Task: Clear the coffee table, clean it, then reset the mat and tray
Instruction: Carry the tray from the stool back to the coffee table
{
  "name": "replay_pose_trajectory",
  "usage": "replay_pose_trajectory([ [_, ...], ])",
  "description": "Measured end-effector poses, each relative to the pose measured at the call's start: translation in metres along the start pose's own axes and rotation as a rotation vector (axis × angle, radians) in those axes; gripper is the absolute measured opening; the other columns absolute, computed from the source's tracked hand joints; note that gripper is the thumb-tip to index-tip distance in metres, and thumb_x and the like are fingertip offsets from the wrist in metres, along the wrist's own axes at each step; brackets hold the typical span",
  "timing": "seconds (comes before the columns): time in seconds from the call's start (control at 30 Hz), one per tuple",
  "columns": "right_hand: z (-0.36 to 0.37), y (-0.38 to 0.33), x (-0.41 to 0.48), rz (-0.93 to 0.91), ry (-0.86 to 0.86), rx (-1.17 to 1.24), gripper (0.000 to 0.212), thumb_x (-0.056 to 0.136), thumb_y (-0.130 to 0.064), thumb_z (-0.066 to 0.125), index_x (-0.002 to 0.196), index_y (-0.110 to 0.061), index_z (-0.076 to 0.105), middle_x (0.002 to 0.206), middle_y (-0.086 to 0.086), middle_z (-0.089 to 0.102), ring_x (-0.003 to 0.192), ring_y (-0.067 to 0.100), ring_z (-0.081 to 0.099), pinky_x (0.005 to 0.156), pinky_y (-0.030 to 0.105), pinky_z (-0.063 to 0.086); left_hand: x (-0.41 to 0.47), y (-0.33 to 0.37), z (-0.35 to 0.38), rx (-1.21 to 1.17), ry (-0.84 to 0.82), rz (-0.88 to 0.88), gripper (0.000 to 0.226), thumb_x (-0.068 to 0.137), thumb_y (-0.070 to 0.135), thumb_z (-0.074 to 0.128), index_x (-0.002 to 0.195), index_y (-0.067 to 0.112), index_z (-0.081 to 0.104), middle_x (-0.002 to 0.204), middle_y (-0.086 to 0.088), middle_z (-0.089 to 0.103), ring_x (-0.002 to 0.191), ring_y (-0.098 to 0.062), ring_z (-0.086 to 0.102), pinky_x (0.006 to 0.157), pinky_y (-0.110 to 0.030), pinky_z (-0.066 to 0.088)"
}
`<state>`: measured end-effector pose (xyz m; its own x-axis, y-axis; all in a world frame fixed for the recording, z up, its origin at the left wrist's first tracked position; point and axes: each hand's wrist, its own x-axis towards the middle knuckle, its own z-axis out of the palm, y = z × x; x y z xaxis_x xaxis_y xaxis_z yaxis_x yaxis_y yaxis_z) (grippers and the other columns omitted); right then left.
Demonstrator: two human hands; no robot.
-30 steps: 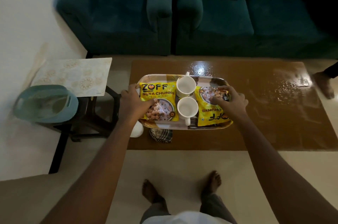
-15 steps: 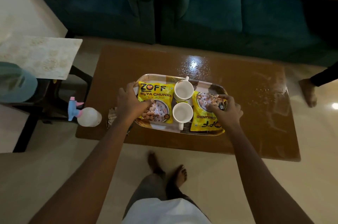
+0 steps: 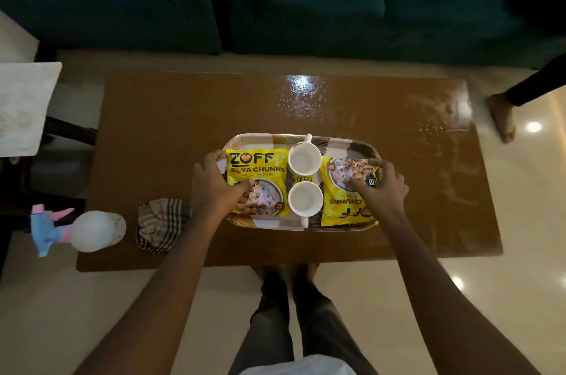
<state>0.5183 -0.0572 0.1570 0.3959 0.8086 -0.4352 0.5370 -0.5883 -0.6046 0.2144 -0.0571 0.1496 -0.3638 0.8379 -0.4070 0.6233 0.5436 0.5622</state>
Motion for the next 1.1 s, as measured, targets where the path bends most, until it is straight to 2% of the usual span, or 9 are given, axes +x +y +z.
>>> replay_pose_trajectory([
  [0.2, 0.015, -0.029, 0.002, -0.051, -0.061, 0.025, 0.077, 0.060, -0.052, 0.064, 0.131, -0.027, 0.050, 0.138, 0.015, 0.040, 0.131, 0.032, 0.028, 0.090, 0.036, 0.026, 0.018, 0.000, -0.025, -0.015, 0.024, -0.051, 0.093, 0.064, 0.037, 0.088, 0.141, 0.025, 0.039, 0.133, -0.010, 0.043, 0.123, -0.027, 0.046, 0.095, -0.040, 0.044],
  [0.37, 0.058, -0.063, 0.011, -0.142, -0.084, -0.008, 0.068, 0.076, -0.046, 0.076, 0.134, -0.023, 0.049, 0.139, 0.017, 0.040, 0.131, 0.034, 0.028, 0.092, 0.037, 0.026, 0.054, -0.017, -0.060, -0.013, 0.031, -0.134, 0.091, 0.063, 0.035, 0.088, 0.139, 0.027, 0.038, 0.133, -0.010, 0.043, 0.123, -0.028, 0.046, 0.095, -0.043, 0.046],
  [0.43, 0.084, -0.079, 0.015, -0.165, -0.099, -0.026, 0.063, 0.081, -0.038, 0.078, 0.134, -0.023, 0.048, 0.140, 0.017, 0.038, 0.131, 0.033, 0.027, 0.091, 0.037, 0.027, 0.074, -0.029, -0.076, -0.025, 0.025, -0.195, 0.090, 0.062, 0.029, 0.089, 0.137, 0.025, 0.039, 0.134, -0.012, 0.043, 0.125, -0.030, 0.045, 0.097, -0.046, 0.046],
  [0.6, 0.162, -0.120, 0.024, -0.199, -0.127, -0.038, 0.065, 0.080, -0.040, 0.078, 0.134, -0.025, 0.046, 0.140, 0.015, 0.035, 0.130, 0.032, 0.026, 0.088, 0.034, 0.026, 0.143, -0.063, -0.115, 0.009, -0.027, -0.291, 0.087, 0.063, 0.018, 0.087, 0.134, 0.022, 0.037, 0.135, -0.013, 0.040, 0.128, -0.034, 0.041, 0.094, -0.045, 0.046],
  [0.7, 0.215, -0.144, 0.026, -0.203, -0.133, -0.051, 0.065, 0.079, -0.040, 0.078, 0.133, -0.024, 0.046, 0.139, 0.015, 0.037, 0.128, 0.031, 0.028, 0.087, 0.033, 0.025, 0.189, -0.096, -0.135, 0.052, -0.072, -0.339, 0.085, 0.067, 0.010, 0.084, 0.136, 0.018, 0.034, 0.136, -0.016, 0.039, 0.125, -0.037, 0.045, 0.084, -0.044, 0.050],
  [0.77, 0.251, -0.156, 0.027, -0.201, -0.137, -0.053, 0.066, 0.079, -0.040, 0.079, 0.133, -0.024, 0.046, 0.137, 0.014, 0.038, 0.128, 0.030, 0.029, 0.087, 0.033, 0.024, 0.220, -0.122, -0.149, 0.080, -0.101, -0.360, 0.085, 0.069, 0.008, 0.083, 0.136, 0.017, 0.032, 0.136, -0.019, 0.042, 0.122, -0.041, 0.048, 0.087, -0.048, 0.052],
  [0.83, 0.284, -0.166, 0.026, -0.191, -0.144, -0.051, 0.066, 0.078, -0.039, 0.079, 0.133, -0.025, 0.046, 0.136, 0.014, 0.038, 0.127, 0.030, 0.029, 0.087, 0.033, 0.024, 0.247, -0.146, -0.162, 0.115, -0.144, -0.377, 0.095, 0.067, 0.009, 0.084, 0.141, 0.016, 0.025, 0.137, -0.023, 0.044, 0.122, -0.043, 0.049, 0.092, -0.056, 0.051],
  [0.97, 0.338, -0.181, 0.021, -0.173, -0.153, -0.053, 0.065, 0.077, -0.039, 0.080, 0.132, -0.026, 0.046, 0.136, 0.013, 0.038, 0.127, 0.029, 0.029, 0.087, 0.033, 0.025, 0.284, -0.189, -0.181, 0.132, -0.228, -0.405, 0.125, 0.064, 0.010, 0.086, 0.151, 0.014, -0.003, 0.143, -0.026, 0.039, 0.128, -0.043, 0.045, 0.096, -0.057, 0.048],
  [1.1, 0.376, -0.189, 0.021, -0.164, -0.119, -0.070, 0.066, 0.077, -0.039, 0.080, 0.132, -0.025, 0.047, 0.138, 0.011, 0.039, 0.128, 0.029, 0.029, 0.087, 0.033, 0.025, 0.301, -0.220, -0.190, 0.185, -0.255, -0.391, 0.111, 0.063, 0.017, 0.087, 0.145, 0.013, 0.011, 0.137, -0.024, 0.042, 0.124, -0.041, 0.047, 0.096, -0.056, 0.048],
])
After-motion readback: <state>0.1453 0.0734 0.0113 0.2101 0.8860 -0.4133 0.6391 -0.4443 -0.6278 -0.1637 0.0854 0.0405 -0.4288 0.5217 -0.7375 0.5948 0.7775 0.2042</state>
